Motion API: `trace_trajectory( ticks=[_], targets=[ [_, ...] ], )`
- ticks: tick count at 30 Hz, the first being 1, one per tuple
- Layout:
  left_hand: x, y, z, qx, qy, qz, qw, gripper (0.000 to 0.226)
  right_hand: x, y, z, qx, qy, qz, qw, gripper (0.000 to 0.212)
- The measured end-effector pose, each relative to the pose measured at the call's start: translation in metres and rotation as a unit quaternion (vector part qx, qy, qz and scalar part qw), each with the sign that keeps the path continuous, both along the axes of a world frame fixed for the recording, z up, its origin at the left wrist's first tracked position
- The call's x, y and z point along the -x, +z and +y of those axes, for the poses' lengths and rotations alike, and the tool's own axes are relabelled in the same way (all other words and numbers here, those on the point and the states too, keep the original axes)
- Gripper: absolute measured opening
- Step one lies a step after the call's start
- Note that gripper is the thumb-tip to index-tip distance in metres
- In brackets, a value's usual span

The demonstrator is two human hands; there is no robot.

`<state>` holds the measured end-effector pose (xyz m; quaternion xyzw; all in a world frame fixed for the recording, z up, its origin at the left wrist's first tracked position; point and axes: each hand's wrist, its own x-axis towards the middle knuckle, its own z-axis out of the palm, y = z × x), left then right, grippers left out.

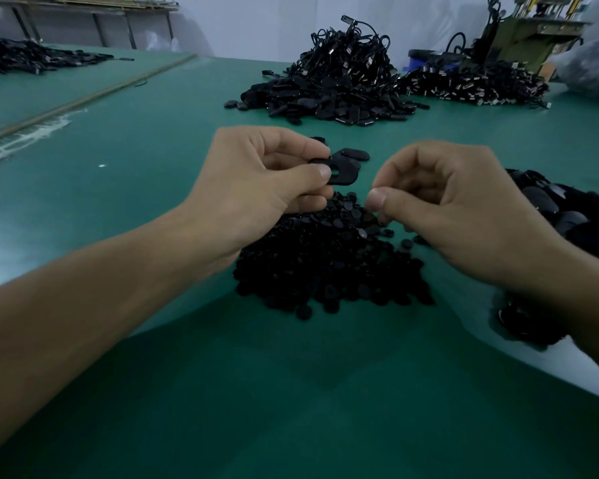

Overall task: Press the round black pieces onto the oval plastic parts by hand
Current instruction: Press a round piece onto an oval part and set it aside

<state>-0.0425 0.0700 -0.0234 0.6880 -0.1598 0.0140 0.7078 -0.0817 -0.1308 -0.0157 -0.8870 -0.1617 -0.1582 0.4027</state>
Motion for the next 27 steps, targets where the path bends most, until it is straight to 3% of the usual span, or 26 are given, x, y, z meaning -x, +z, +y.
trace_trajectory(
  ticks=[7,18,27],
  targets=[
    [0.003,0.001,-0.001,-0.003,-0.011,0.002,1.0,0.015,0.002,0.003,-0.001,-0.105,0.029,0.019,0.994,0.028],
    [0.007,0.002,-0.005,-0.001,-0.026,0.002,1.0,0.018,0.004,0.008,0.004,-0.131,0.013,-0.025,0.991,0.014],
    [0.013,0.005,-0.009,0.011,-0.04,-0.01,0.999,0.019,0.004,0.007,0.008,-0.157,-0.018,0.016,0.987,0.011]
  ],
)
